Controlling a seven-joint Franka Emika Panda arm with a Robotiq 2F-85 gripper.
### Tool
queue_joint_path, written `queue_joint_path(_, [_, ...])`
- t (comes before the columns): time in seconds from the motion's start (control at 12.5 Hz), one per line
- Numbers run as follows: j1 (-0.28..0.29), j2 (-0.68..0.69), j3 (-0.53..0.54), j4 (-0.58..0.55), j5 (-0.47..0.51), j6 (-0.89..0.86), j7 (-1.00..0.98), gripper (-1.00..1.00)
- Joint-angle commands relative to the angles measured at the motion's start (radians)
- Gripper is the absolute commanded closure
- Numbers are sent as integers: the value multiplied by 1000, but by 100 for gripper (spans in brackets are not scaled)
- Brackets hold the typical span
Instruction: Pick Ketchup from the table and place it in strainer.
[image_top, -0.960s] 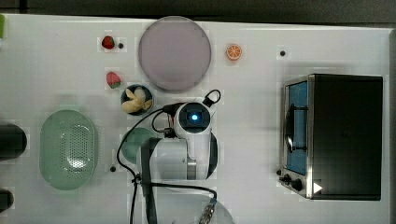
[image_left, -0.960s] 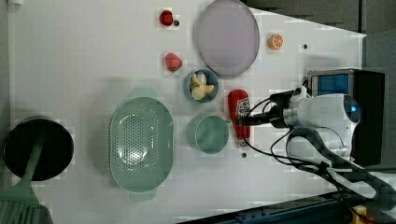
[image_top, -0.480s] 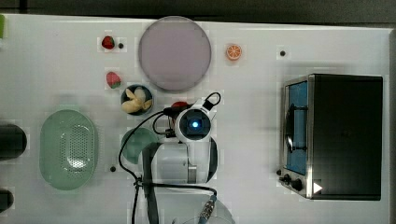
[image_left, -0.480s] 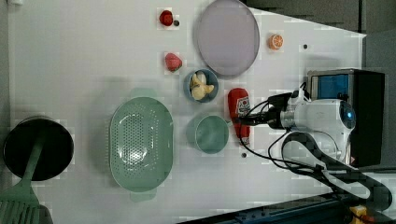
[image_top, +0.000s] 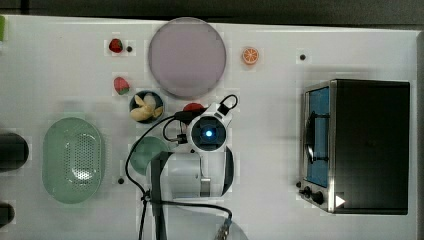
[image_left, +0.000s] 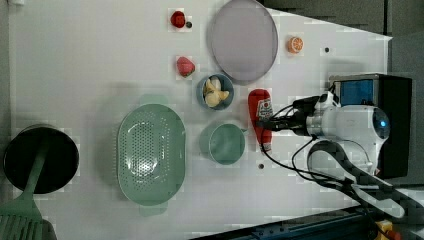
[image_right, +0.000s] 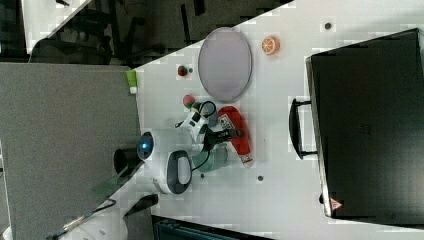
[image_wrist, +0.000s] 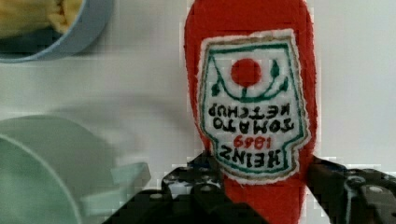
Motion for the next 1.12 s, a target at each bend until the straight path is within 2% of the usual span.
queue_joint_path(0.08, [-2, -205, 2, 35, -1, -145, -44, -9])
queue_joint_path(0.56, [6, -425, 56, 118, 7, -498, -19, -9])
queue_joint_path(0.88, [37, -444, 160, 142, 24, -535, 185, -9])
queue_joint_path(1.12, [57, -427, 275, 143, 47, -527, 425, -9])
